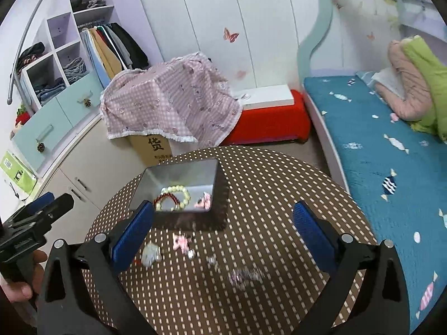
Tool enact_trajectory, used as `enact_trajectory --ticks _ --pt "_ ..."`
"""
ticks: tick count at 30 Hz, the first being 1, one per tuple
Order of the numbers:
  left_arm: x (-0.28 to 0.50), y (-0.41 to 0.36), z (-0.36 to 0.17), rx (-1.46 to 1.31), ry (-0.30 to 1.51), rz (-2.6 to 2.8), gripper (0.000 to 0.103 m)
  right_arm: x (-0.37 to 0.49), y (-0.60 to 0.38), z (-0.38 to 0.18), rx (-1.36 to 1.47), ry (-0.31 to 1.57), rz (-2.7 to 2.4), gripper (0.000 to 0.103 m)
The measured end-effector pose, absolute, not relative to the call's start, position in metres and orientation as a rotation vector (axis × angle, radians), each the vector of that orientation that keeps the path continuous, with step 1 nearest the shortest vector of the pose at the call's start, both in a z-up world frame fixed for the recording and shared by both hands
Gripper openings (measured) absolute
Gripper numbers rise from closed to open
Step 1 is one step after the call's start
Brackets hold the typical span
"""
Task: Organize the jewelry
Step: 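Carry both items into the grey box and open both tools, then withdraw both tools back over the remaining jewelry, then grasp the red string bracelet with the left tool while the right tool grasps the silver chain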
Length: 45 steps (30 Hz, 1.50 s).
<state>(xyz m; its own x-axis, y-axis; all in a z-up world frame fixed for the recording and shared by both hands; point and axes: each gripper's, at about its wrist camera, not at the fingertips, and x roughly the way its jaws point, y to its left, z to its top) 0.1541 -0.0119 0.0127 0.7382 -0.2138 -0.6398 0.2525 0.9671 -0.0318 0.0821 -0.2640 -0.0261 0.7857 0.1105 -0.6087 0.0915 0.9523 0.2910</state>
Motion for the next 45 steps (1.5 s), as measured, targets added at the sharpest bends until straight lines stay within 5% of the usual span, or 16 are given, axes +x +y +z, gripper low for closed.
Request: enact_trajectory --ticks 13,31,33,34,37,40,45 --pt "0.1 0.025 -0.043 0.105 0.789 -0.172 0.097 0.027 -0.242 -0.063 0.209 0.772 -0.012 0.096" --pt "0.204 0.016 -0.109 0.102 0.997 -0.104 0.096 0.043 -0.239 -0.091 0.219 0.841 0.011 0.096" --pt "0.206 0.015 -0.115 0.094 1.016 -0.115 0.088 0.044 -0.242 -0.093 0.222 0.846 0.007 0.096" --pt "0.207 0.015 -0.12 0.09 1.036 -0.129 0.064 0.045 -0.244 -0.095 0.223 0.849 0.004 0.096" --pt "0.205 0.013 -0.121 0.099 1.029 -0.149 0.043 0.048 -0.251 -0.101 0.231 0.86 -0.008 0.096" --pt "0.202 0.013 -0.119 0.095 1.029 -0.184 0.005 0.051 -0.256 -0.108 0.222 0.872 -0.022 0.096" --pt "0.191 0.015 -0.112 0.064 1.014 -0.233 0.005 0.059 -0.259 -0.127 0.175 0.916 -0.017 0.092"
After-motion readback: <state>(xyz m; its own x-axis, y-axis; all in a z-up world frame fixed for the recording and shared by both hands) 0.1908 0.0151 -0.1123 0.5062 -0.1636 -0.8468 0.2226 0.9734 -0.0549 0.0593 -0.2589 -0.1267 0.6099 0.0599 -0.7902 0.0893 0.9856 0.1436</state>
